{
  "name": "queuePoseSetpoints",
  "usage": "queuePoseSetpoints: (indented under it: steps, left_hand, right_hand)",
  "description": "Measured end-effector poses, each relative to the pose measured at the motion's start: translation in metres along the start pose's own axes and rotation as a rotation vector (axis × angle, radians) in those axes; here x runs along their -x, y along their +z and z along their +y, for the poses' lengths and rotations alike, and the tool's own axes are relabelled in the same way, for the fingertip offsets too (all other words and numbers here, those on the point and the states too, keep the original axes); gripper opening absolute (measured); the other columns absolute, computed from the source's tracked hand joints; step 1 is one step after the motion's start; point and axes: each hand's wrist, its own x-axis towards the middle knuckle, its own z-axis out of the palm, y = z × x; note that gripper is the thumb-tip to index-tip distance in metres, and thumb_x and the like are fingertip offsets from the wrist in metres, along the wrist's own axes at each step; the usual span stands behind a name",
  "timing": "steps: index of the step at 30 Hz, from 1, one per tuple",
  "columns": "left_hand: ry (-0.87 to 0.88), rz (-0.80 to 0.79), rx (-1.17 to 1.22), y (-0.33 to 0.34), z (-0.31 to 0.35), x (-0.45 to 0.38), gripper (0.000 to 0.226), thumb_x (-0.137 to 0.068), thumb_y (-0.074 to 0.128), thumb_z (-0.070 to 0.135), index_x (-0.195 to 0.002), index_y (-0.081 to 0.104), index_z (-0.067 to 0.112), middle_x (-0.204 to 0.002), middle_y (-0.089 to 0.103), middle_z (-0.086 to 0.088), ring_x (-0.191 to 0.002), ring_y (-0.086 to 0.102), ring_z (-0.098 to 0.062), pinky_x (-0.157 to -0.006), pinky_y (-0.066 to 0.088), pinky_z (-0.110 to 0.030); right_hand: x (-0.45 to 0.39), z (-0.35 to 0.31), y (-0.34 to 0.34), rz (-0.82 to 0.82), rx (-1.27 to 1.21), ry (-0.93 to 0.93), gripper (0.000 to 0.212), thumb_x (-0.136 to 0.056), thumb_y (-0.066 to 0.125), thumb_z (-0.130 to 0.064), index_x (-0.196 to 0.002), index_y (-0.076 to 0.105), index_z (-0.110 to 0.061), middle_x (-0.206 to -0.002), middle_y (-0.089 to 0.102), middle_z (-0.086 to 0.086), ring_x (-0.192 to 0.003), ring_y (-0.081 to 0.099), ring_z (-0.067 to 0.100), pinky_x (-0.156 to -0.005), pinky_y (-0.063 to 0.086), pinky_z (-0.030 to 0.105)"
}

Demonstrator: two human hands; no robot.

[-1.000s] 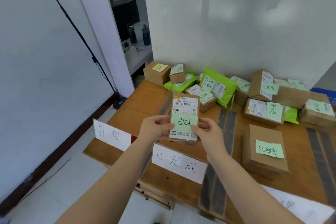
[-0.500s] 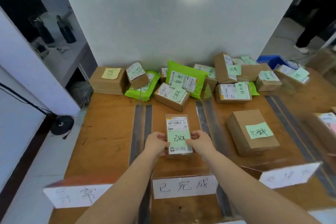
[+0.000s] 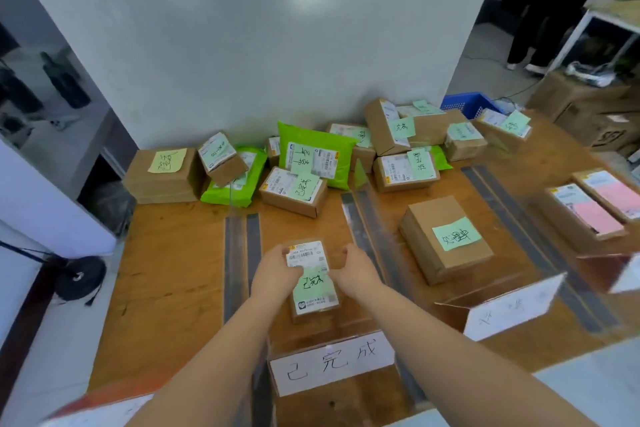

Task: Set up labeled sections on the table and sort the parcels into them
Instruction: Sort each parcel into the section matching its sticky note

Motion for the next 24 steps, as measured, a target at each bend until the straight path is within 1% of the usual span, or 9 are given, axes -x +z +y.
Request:
queuePoseSetpoints:
  steps: [2, 4, 6, 8, 11, 14, 17, 19, 24]
  left_hand:
    - [0.16, 0.032, -0.192, -0.003, 0.032, 0.002, 0.047, -0.084, 0.06, 0.023, -0.128, 0.045, 0.018, -0.129, 0.052, -0.004, -0.113, 0.052, -0.021, -0.079, 0.043, -0.029]
    - [0.316, 0.06, -0.427, 0.0, 0.072, 0.009, 0.046, -0.083, 0.056, 0.023, -0.128, 0.045, 0.02, -0.128, 0.05, -0.004, -0.116, 0.049, -0.025, -0.088, 0.045, -0.036]
    - [0.445, 0.102, -0.606, 0.009, 0.112, 0.021, 0.044, -0.083, 0.054, 0.021, -0.127, 0.045, 0.02, -0.125, 0.05, -0.007, -0.114, 0.048, -0.028, -0.087, 0.045, -0.039]
    - [0.546, 0.16, -0.706, 0.025, 0.149, 0.034, 0.045, -0.085, 0.051, 0.023, -0.13, 0.043, 0.02, -0.125, 0.05, -0.007, -0.116, 0.047, -0.029, -0.089, 0.042, -0.04]
    - [0.621, 0.228, -0.822, 0.06, 0.2, 0.058, 0.043, -0.087, 0.047, 0.028, -0.13, 0.044, 0.021, -0.124, 0.05, -0.007, -0.115, 0.048, -0.029, -0.088, 0.042, -0.04]
    - [0.6, 0.205, -0.854, 0.104, 0.246, 0.086, 0.048, -0.088, 0.048, 0.034, -0.133, 0.041, 0.022, -0.129, 0.048, -0.008, -0.118, 0.046, -0.03, -0.089, 0.042, -0.04]
    - [0.656, 0.254, -0.858, 0.146, 0.289, 0.109, 0.04, -0.087, 0.05, 0.031, -0.125, 0.048, 0.019, -0.124, 0.05, -0.008, -0.117, 0.046, -0.028, -0.087, 0.042, -0.04]
    - [0.704, 0.264, -0.82, 0.172, 0.316, 0.122, 0.032, -0.087, 0.048, 0.029, -0.118, 0.052, 0.019, -0.119, 0.053, -0.008, -0.112, 0.048, -0.029, -0.084, 0.041, -0.039]
    - [0.757, 0.247, -0.801, 0.225, 0.37, 0.135, 0.035, -0.088, 0.044, 0.03, -0.121, 0.052, 0.022, -0.124, 0.053, -0.007, -0.113, 0.05, -0.027, -0.087, 0.043, -0.039]
  right_hand:
    - [0.007, -0.005, -0.028, 0.06, 0.049, -0.12, 0.055, -0.083, 0.065, -0.021, -0.132, 0.042, -0.014, -0.132, 0.049, 0.004, -0.115, 0.054, 0.024, -0.088, 0.047, 0.033]
    - [0.015, -0.006, -0.066, 0.125, 0.156, -0.23, 0.044, -0.085, 0.063, -0.02, -0.126, 0.046, -0.019, -0.125, 0.05, 0.002, -0.115, 0.053, 0.026, -0.089, 0.047, 0.037]
    - [0.023, 0.0, -0.108, 0.205, 0.259, -0.309, 0.035, -0.086, 0.059, -0.019, -0.12, 0.048, -0.018, -0.122, 0.05, 0.004, -0.115, 0.051, 0.028, -0.089, 0.047, 0.038]
    - [0.033, 0.014, -0.153, 0.289, 0.388, -0.363, 0.039, -0.089, 0.053, -0.018, -0.126, 0.045, -0.016, -0.128, 0.048, 0.006, -0.118, 0.049, 0.028, -0.09, 0.046, 0.04]
    - [0.05, 0.048, -0.219, 0.394, 0.646, -0.424, 0.041, -0.09, 0.048, -0.015, -0.131, 0.043, -0.018, -0.127, 0.051, 0.005, -0.116, 0.05, 0.027, -0.085, 0.046, 0.039]
    - [0.07, 0.094, -0.279, 0.47, 0.823, -0.416, 0.038, -0.09, 0.05, -0.019, -0.127, 0.044, -0.019, -0.125, 0.051, 0.006, -0.115, 0.048, 0.026, -0.086, 0.042, 0.038]
    - [0.084, 0.138, -0.33, 0.52, 0.897, -0.389, 0.033, -0.088, 0.054, -0.023, -0.12, 0.047, -0.019, -0.121, 0.051, 0.005, -0.113, 0.048, 0.026, -0.083, 0.04, 0.036]
    - [0.089, 0.161, -0.36, 0.552, 0.906, -0.38, 0.031, -0.089, 0.052, -0.024, -0.12, 0.048, -0.018, -0.121, 0.052, 0.005, -0.113, 0.048, 0.026, -0.085, 0.041, 0.037]
    - [0.081, 0.202, -0.422, 0.556, 0.875, -0.335, 0.034, -0.088, 0.054, -0.025, -0.122, 0.049, -0.019, -0.123, 0.052, 0.005, -0.114, 0.047, 0.026, -0.091, 0.04, 0.039]
